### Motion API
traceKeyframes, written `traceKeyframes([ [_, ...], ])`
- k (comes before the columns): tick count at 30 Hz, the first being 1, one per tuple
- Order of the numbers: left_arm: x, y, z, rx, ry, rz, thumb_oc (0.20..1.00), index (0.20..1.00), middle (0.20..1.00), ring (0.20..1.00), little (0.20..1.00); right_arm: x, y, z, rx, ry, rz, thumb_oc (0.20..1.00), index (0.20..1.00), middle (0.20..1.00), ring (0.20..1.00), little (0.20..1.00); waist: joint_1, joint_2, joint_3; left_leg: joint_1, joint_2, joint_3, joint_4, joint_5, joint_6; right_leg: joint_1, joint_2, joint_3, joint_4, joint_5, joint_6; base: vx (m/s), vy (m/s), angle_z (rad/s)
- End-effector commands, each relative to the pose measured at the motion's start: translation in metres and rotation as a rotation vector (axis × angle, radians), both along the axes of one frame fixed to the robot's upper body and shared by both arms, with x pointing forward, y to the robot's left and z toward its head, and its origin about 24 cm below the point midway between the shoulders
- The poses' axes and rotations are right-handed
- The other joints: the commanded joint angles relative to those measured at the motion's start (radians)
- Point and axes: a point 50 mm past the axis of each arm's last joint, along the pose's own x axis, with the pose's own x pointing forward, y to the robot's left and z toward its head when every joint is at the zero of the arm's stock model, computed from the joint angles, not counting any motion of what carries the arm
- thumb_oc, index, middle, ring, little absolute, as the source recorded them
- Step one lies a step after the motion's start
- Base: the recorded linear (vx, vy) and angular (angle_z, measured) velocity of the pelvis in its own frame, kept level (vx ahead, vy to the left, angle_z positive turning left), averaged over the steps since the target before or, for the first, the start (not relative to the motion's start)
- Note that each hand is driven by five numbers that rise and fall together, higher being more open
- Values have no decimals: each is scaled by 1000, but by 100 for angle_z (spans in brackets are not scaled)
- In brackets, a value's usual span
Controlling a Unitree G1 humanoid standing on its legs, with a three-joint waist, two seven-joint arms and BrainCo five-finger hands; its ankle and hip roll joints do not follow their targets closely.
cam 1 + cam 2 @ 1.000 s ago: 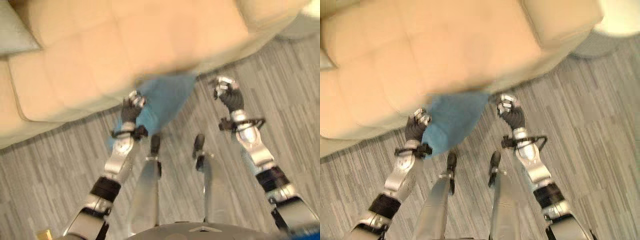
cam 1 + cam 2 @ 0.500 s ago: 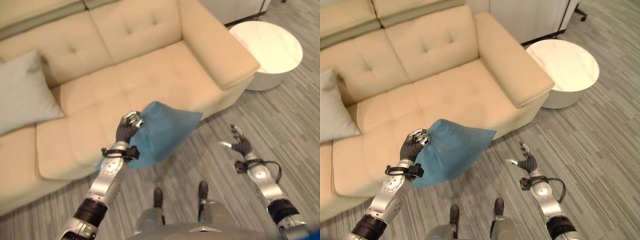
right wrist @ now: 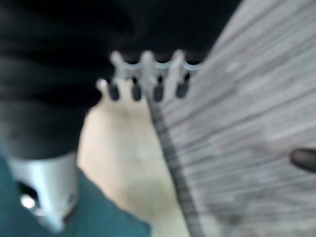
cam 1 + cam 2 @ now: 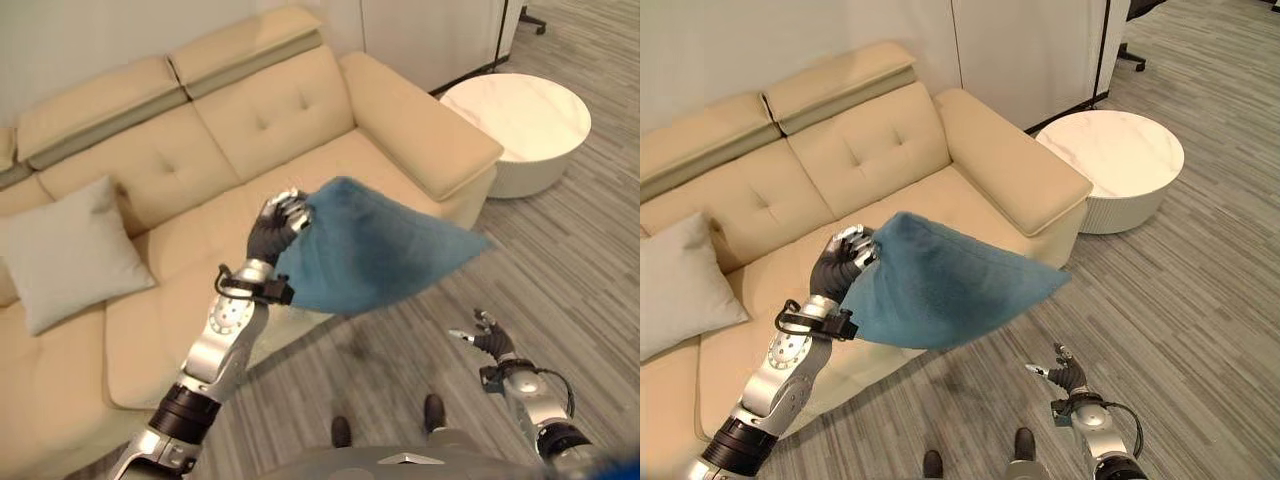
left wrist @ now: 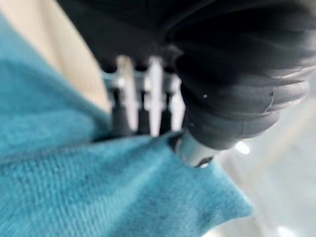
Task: Pick up all the scattered cushions and arrange them neatly on the sofa.
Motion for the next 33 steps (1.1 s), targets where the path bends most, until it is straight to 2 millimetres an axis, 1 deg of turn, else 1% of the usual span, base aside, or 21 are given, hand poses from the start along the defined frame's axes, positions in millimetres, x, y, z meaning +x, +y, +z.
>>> traceKeyframes([
  [1, -13, -7, 81, -143, -426, -95, 200, 200, 200, 200, 200, 36, 0, 34, 19, -178, 40, 1000, 1000, 1000, 1000, 1000, 3, -46, -46, -22, -46, -25, 0, 19, -40, 51, -26, -8, 56, -108, 43, 0, 0, 0],
  [2, -13, -7, 81, -143, -426, -95, 200, 200, 200, 200, 200, 36, 0, 34, 19, -178, 40, 1000, 1000, 1000, 1000, 1000, 3, -46, -45, -21, -46, -25, 0, 19, -40, 53, -26, -8, 55, -108, 43, 0, 0, 0],
  [4, -17, -8, 87, -157, -451, -123, 200, 200, 200, 200, 200, 48, 4, 51, 26, -256, 86, 1000, 1000, 1000, 1000, 1000, 6, -43, -44, -21, -48, -26, 0, 19, -41, 63, -28, -11, 48, -107, 44, 0, 0, 0],
  [5, -20, -8, 88, -181, -454, -143, 200, 200, 200, 200, 200, 57, 11, 68, 31, -334, 142, 1000, 1000, 1000, 1000, 1000, 11, -42, -45, -19, -49, -28, 0, 19, -41, 72, -30, -18, 45, -108, 45, 0, 0, 0],
  [6, -21, -7, 89, -192, -456, -149, 200, 200, 200, 200, 200, 67, 23, 88, 44, -420, 222, 1000, 1000, 1000, 1000, 1000, 15, -43, -43, -16, -51, -30, 0, 17, -40, 82, -30, -23, 39, -107, 45, 19, -10, 4],
  [8, -21, -6, 88, -199, -447, -146, 200, 200, 200, 200, 200, 74, 39, 109, 67, -508, 312, 1000, 1000, 1000, 1000, 1000, 18, -46, -40, -13, -52, -34, 0, 17, -40, 88, -31, -26, 38, -106, 45, 8, -6, 6],
  [9, -20, -6, 84, -198, -427, -139, 200, 200, 200, 200, 200, 77, 54, 124, 107, -569, 382, 925, 925, 925, 925, 925, 22, -49, -39, -13, -51, -36, 0, 17, -41, 90, -31, -29, 36, -105, 45, 0, 0, 0],
  [10, -19, -6, 82, -203, -414, -134, 200, 200, 200, 200, 200, 78, 60, 131, 123, -601, 412, 555, 555, 555, 555, 555, 21, -51, -38, -11, -51, -37, 0, 16, -41, 92, -31, -30, 36, -105, 45, 14, -14, 4],
  [11, -16, -7, 77, -209, -384, -129, 200, 200, 200, 200, 200, 77, 81, 146, 189, -666, 489, 347, 347, 347, 347, 347, 23, -56, -39, -9, -49, -38, 0, 15, -40, 99, -31, -32, 34, -106, 44, 19, -13, 11],
  [12, -15, -7, 72, -213, -361, -118, 200, 200, 200, 200, 200, 77, 93, 157, 232, -714, 534, 200, 200, 200, 200, 200, 24, -60, -39, -7, -49, -39, 0, 14, -39, 102, -29, -32, 32, -107, 43, 16, -12, 17],
  [16, -12, -6, 60, -217, -305, -95, 200, 200, 200, 200, 200, 72, 116, 169, 322, -769, 596, 200, 200, 200, 200, 200, 26, -72, -42, 0, -47, -39, 0, 11, -39, 111, -26, -34, 27, -107, 43, 2, -6, 10],
  [17, -10, -5, 54, -217, -276, -83, 200, 200, 200, 200, 200, 71, 123, 175, 349, -795, 615, 200, 200, 200, 200, 200, 27, -76, -44, -1, -45, -38, 0, 12, -39, 112, -24, -34, 24, -106, 43, -15, -3, 5],
  [18, -9, -4, 51, -213, -262, -71, 200, 200, 200, 200, 200, 71, 124, 177, 345, -809, 619, 200, 200, 200, 200, 200, 27, -80, -45, -2, -45, -38, 0, 12, -39, 112, -24, -34, 22, -105, 43, -39, -3, 2],
  [19, -6, -2, 38, -207, -206, -40, 200, 200, 200, 200, 200, 69, 128, 184, 365, -840, 630, 200, 200, 200, 200, 200, 28, -91, -48, -5, -43, -39, 0, 13, -39, 107, -21, -33, 21, -101, 44, -41, -4, 0],
  [20, -6, 0, 36, -200, -199, -31, 200, 200, 200, 200, 200, 69, 127, 184, 354, -841, 627, 200, 200, 200, 200, 200, 29, -95, -50, -7, -42, -39, 0, 13, -39, 105, -20, -32, 21, -100, 44, -63, -13, -2],
  [22, -3, 5, 17, -182, -120, 13, 200, 200, 200, 200, 200, 67, 122, 187, 326, -865, 605, 200, 200, 200, 200, 200, 32, -113, -55, -17, -38, -35, 0, 17, -40, 91, -16, -32, 24, -94, 46, -58, -13, -3],
  [27, -8, 13, -14, -152, 7, 58, 200, 200, 200, 200, 200, 59, 102, 186, 286, -880, 527, 200, 200, 200, 200, 200, 31, -139, -61, -27, -34, -34, 0, 23, -42, 74, -9, -30, 26, -81, 50, -50, 3, -3],
  [29, -13, 17, -35, -136, 94, 80, 200, 200, 200, 200, 200, 54, 92, 181, 288, -877, 463, 200, 200, 200, 200, 200, 35, -155, -66, -31, -29, -29, 0, 26, -44, 68, -5, -28, 22, -73, 52, -61, -4, -4],
  [31, -15, 19, -46, -134, 139, 86, 200, 200, 200, 200, 200, 53, 87, 178, 270, -869, 440, 200, 200, 200, 200, 200, 37, -165, -66, -32, -26, -27, 0, 29, -46, 66, -1, -29, 22, -71, 52, -53, -15, -6],
  [32, -19, 20, -62, -131, 215, 92, 200, 200, 200, 200, 200, 51, 80, 175, 223, -852, 422, 200, 200, 200, 200, 200, 44, -183, -68, -30, -18, -29, 0, 32, -49, 69, 6, -33, 22, -71, 52, -54, -38, -6],
  [33, -19, 21, -68, -134, 243, 102, 200, 200, 200, 200, 200, 51, 79, 171, 216, -843, 402, 200, 200, 200, 200, 200, 48, -192, -67, -27, -13, -29, 0, 35, -52, 71, 10, -35, 23, -73, 50, -42, -78, -5],
])
